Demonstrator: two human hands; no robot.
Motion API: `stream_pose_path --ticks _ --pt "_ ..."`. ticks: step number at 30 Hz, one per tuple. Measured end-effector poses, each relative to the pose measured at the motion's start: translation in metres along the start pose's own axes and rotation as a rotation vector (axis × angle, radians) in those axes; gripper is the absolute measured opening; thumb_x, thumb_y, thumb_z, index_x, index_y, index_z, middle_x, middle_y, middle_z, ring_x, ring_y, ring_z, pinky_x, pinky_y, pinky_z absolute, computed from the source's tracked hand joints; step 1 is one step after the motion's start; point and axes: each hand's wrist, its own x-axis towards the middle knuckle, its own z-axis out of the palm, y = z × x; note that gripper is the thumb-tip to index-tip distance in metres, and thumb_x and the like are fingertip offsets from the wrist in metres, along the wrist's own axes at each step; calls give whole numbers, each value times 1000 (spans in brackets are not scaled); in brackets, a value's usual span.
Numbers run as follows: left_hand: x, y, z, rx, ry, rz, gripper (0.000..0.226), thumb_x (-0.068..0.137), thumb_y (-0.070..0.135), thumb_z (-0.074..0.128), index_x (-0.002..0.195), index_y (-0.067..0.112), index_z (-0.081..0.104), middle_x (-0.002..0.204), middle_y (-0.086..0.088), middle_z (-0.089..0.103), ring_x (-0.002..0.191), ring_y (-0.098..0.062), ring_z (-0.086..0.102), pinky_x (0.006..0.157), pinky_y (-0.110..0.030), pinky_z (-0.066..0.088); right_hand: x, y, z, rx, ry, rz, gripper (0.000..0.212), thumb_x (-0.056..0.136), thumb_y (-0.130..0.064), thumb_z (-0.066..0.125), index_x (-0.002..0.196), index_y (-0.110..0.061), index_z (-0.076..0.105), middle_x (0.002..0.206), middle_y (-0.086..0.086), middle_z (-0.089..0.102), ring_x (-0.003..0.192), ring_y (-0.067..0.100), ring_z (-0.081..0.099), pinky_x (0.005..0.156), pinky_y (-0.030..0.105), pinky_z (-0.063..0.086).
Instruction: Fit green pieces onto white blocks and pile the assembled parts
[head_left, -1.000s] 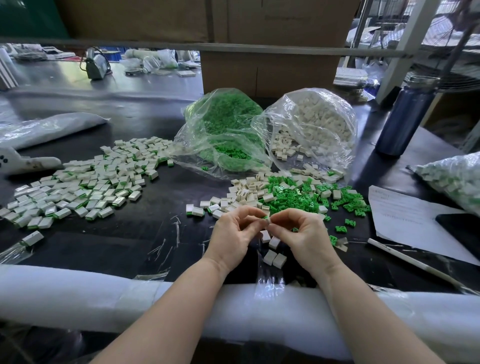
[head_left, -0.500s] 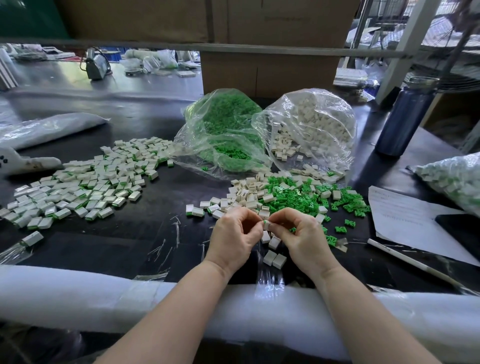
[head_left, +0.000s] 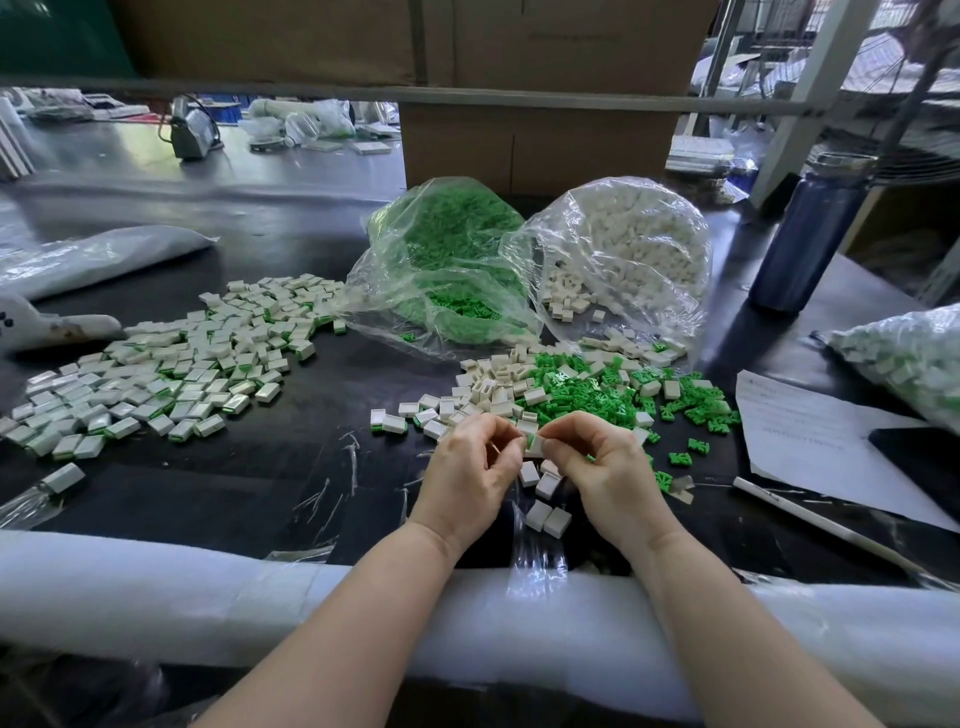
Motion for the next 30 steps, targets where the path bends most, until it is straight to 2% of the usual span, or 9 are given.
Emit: stream_pose_path --ticks 4,10,13,19,30 --pt "0 1 -1 -199 -37 -42 9 82 11 68 87 17 64 78 4 59 63 0 50 62 -12 44 1 0 -1 109 -7 48 26 87 1 59 75 -21 65 59 -17 62 55 -4 52 56 10 41" --pt "0 1 -2 -341 -58 -39 21 74 3 74 83 20 66 73 9 64 61 1 57 62 -13 48 1 0 -2 150 -22 90 26 89 1 57 76 -19 66 53 -15 57 52 1 47 53 17 42" --pt "1 1 -1 -345 -26 4 22 71 1 74 80 19 67 73 10 65 66 0 61 67 -11 48 1 1 -1 157 -42 102 27 89 1 56 75 -19 65 53 -12 55 53 7 46 52 21 42" --pt "0 1 -1 -350 -2 11 24 69 1 76 73 21 65 73 7 66 68 -3 63 70 -14 51 2 0 -1 164 -65 111 27 89 2 55 74 -18 64 51 -15 56 50 1 46 51 16 42" --pt "-1 2 0 -277 -13 26 26 71 3 75 76 25 64 74 11 65 67 4 61 71 -10 49 1 -1 -1 223 -68 122 24 89 4 54 74 -12 63 46 -11 51 44 2 44 46 14 40"
